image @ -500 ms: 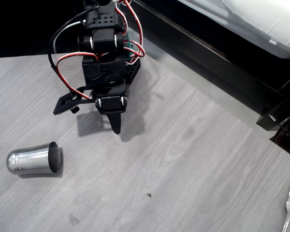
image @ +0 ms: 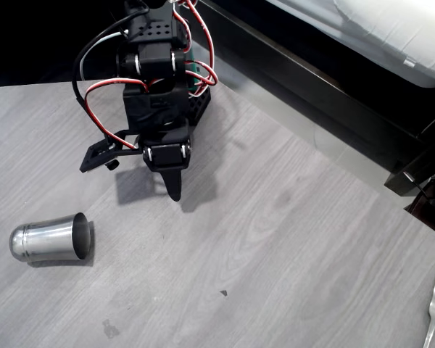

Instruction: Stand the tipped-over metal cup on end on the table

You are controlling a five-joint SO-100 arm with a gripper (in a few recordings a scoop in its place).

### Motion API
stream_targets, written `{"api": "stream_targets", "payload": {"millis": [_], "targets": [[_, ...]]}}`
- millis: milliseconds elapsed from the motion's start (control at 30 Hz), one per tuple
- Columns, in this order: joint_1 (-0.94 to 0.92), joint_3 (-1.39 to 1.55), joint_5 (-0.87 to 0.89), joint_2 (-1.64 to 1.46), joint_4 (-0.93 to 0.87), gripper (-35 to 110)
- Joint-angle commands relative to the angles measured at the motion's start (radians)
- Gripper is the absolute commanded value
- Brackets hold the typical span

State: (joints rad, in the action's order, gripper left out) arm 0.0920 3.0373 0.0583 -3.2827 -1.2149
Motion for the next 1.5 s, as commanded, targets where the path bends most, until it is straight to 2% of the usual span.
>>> {"api": "stream_targets", "payload": {"millis": [0,633,1233,1400,1467], "targets": [[-0.009,-0.003,0.005,-0.029,-0.003,0],[0.028,-0.003,0.003,-0.029,-0.003,0],[-0.014,-0.005,-0.018,-0.029,0.02,0],[-0.091,-0.273,-0.14,0.011,-0.038,0],[-0.179,-0.514,-0.201,0.245,-0.041,0]]}}
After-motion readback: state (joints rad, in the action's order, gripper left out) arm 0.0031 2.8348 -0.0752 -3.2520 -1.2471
